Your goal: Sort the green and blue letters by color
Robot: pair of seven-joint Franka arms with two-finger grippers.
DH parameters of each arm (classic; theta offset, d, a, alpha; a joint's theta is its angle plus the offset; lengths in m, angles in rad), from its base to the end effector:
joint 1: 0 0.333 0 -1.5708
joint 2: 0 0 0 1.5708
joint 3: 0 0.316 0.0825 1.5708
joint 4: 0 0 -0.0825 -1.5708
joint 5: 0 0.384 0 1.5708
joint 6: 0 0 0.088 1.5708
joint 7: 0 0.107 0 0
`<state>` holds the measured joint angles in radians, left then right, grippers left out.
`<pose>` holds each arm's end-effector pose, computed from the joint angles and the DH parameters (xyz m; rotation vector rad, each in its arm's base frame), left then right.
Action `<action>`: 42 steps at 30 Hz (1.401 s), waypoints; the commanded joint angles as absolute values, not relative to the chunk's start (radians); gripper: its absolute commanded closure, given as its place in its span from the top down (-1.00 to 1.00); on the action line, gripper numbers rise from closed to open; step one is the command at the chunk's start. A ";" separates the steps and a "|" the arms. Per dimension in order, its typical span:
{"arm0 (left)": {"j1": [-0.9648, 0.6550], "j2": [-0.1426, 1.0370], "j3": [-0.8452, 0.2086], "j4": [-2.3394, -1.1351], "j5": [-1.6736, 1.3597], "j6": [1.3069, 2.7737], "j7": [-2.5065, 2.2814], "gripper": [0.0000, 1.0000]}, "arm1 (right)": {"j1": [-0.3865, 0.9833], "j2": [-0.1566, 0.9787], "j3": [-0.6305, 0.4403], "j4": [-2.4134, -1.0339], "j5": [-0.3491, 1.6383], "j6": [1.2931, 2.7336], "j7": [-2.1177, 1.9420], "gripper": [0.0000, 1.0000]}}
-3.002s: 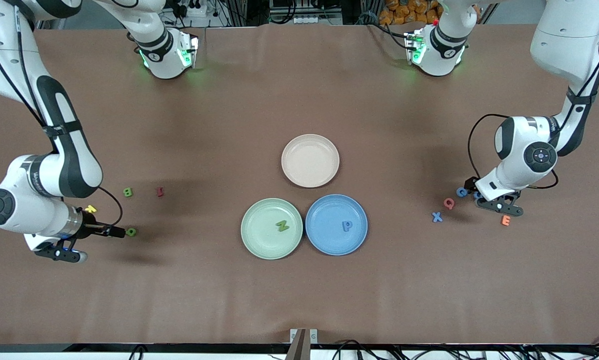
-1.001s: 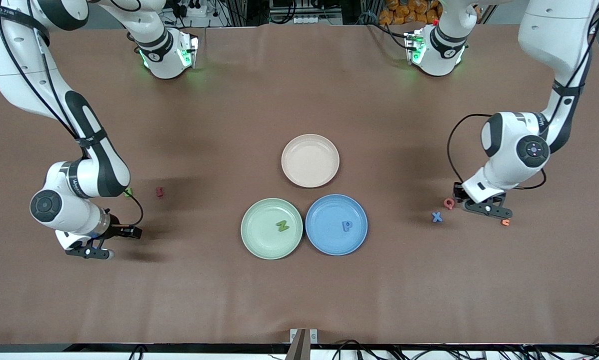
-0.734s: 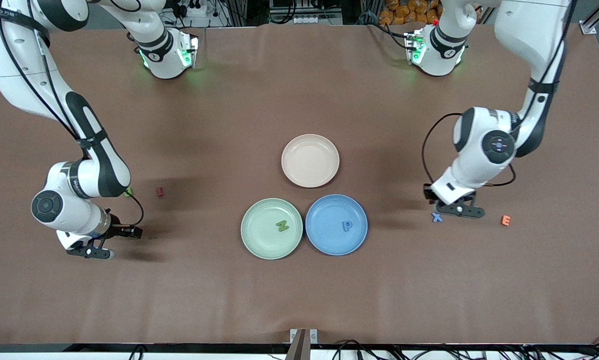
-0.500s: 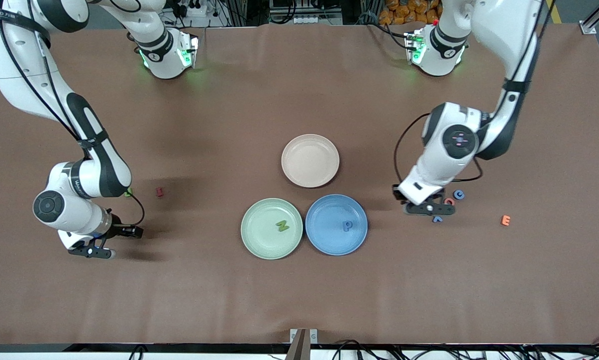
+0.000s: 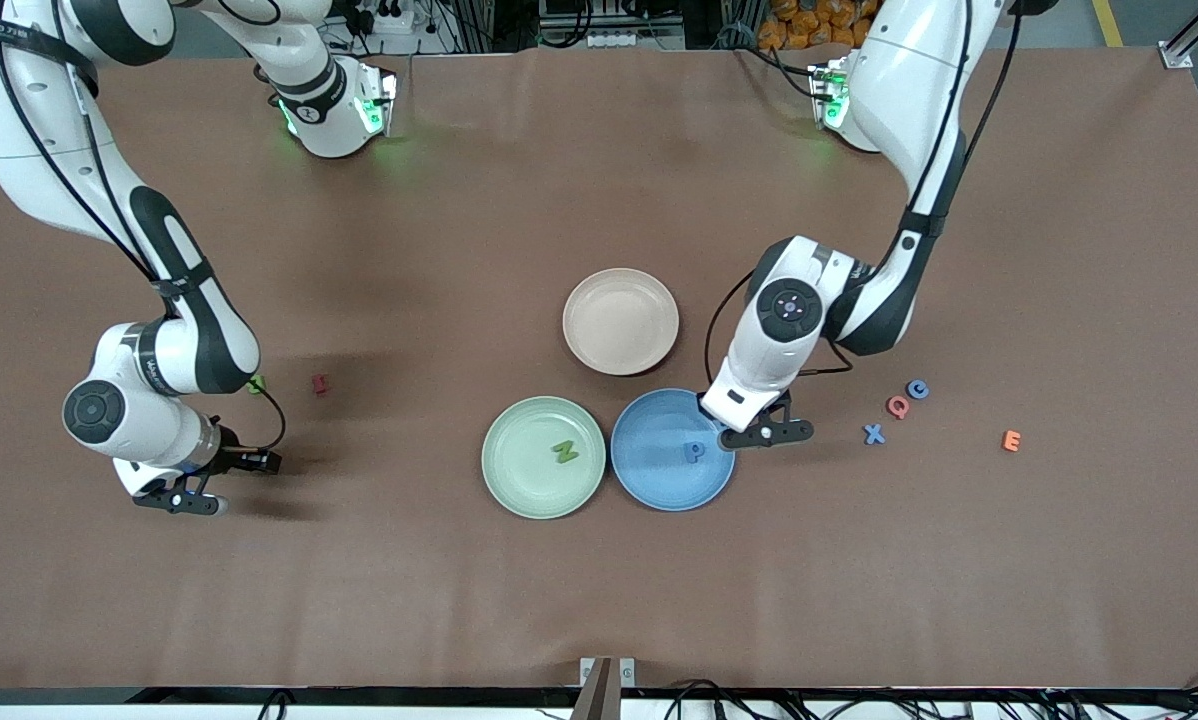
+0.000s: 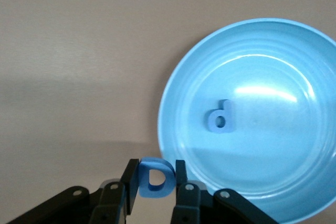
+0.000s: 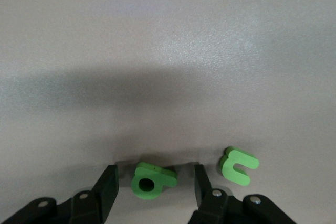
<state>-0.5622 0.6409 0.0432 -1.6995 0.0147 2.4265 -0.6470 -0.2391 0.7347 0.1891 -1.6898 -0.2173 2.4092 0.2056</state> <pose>0.5934 -0.3426 0.2303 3.1158 0.1678 0.1434 0.6741 -0.0476 0.1759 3.1153 -0.2210 0.0076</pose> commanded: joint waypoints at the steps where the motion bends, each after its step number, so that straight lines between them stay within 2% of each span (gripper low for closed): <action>1: -0.597 0.652 0.075 -1.652 0.003 2.404 -0.689 -0.71 | -0.255 0.729 0.202 -1.704 -0.238 2.421 0.212 0.05; 7: -0.600 0.652 0.075 -1.644 0.003 2.404 -0.701 -0.71 | -0.253 0.729 0.202 -1.704 -0.238 2.421 0.212 -0.22; 13: -0.612 0.652 0.075 -1.628 0.002 2.401 -0.733 -0.72 | -0.249 0.729 0.202 -1.704 -0.238 2.418 0.212 -0.68; 17: -0.615 0.655 0.074 -1.609 0.002 2.391 -0.752 -0.73 | -0.242 0.724 0.204 -1.703 -0.238 2.408 0.212 -0.88; 23: -0.623 0.693 0.074 -1.574 0.002 2.388 -0.768 -0.73 | -0.232 0.704 0.224 -1.698 -0.229 2.387 0.230 -1.00; 32: -0.623 0.741 0.074 -1.520 0.003 2.388 -0.785 -0.71 | -0.216 0.693 0.287 -1.652 -0.227 2.344 0.366 -1.00; 33: -0.623 0.741 0.074 -1.522 0.003 2.388 -0.785 -0.55 | -0.210 0.693 0.294 -1.641 -0.227 2.330 0.383 -1.00; 34: -0.623 0.742 0.074 -1.522 0.003 2.388 -0.785 -0.27 | -0.204 0.693 0.301 -1.634 -0.227 2.319 0.400 -1.00; 36: -0.621 0.742 0.074 -1.520 0.003 2.388 -0.785 0.82 | -0.187 0.693 0.308 -1.615 -0.227 2.300 0.442 -1.00; 37: -0.621 0.742 0.074 -1.522 0.005 2.388 -0.784 1.00 | -0.173 0.693 0.308 -1.606 -0.227 2.289 0.468 -1.00; 42: -0.621 0.742 0.074 -1.522 0.003 2.390 -0.788 1.00 | -0.101 0.695 0.308 -1.566 -0.227 2.255 0.590 -1.00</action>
<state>-0.6075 0.7300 0.0579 -1.5521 0.0147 2.4097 -0.7680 -0.1598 0.7043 0.3061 -1.6005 -0.2175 2.2987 0.4683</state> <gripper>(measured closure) 0.436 0.626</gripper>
